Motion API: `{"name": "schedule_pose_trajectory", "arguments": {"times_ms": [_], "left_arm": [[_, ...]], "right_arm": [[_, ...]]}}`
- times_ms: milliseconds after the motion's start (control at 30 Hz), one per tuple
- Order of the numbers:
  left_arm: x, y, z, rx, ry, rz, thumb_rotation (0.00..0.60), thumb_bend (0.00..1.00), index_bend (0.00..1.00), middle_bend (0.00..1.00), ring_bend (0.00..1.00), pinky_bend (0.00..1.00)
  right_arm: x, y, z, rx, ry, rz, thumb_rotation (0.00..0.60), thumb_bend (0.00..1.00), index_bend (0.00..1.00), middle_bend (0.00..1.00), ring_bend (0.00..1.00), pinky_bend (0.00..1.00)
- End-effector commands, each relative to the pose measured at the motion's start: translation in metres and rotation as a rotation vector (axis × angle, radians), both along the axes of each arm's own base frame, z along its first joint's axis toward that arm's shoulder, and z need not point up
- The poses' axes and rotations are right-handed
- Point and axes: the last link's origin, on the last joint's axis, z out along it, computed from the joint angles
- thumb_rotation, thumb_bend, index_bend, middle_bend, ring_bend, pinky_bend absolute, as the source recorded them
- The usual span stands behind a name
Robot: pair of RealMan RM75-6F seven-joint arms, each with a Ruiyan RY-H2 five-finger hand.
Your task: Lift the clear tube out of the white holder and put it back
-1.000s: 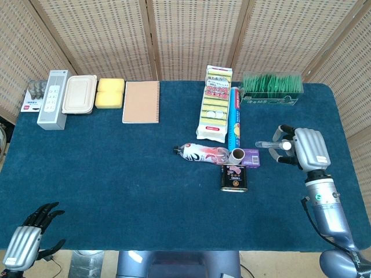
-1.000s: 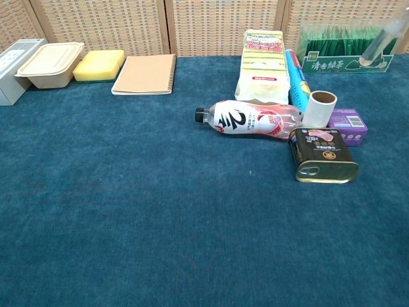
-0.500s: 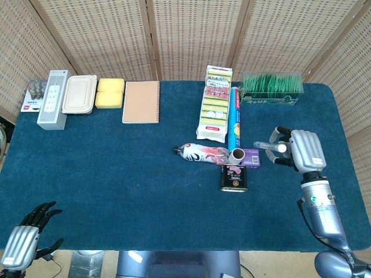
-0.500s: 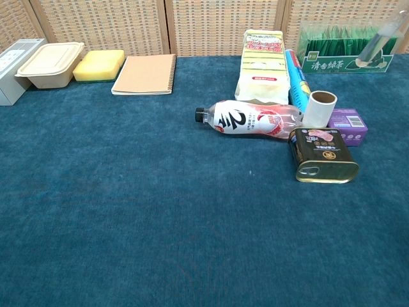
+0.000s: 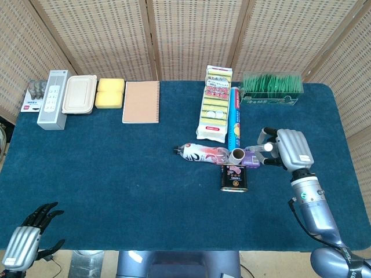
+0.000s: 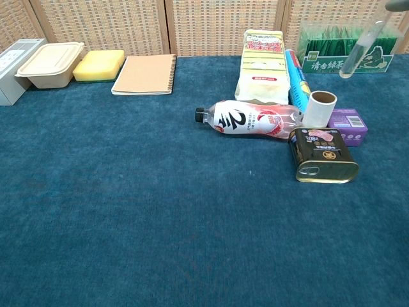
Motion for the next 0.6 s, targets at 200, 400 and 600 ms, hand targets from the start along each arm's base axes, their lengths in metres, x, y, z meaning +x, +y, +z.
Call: {"name": "schedule_pose_trajectory", "arguments": {"times_ms": [200,400,600], "left_arm": [[-0.001,0.0,0.001,0.003,0.0,0.001,0.6,0.18,0.24,0.15,0.12,0.23],[-0.001,-0.001,0.003,0.01,0.0,0.001,0.6,0.18,0.24,0.15,0.12,0.23],[-0.001,-0.002,0.004,0.007,-0.001,-0.003,0.6,0.18,0.23,0.15,0.12,0.23]], "right_arm": [[0.003,0.001,-0.008,0.02,0.02,0.001,0.6,0.38,0.79,0.88,0.88,0.79],[0.005,0.002,-0.018,0.043,0.02,-0.002,0.6,0.38,0.79,0.88,0.88,0.79],[0.011,0.001,-0.022,0.045,0.009,0.01,0.6,0.38,0.79,0.88,0.88,0.79]]}}
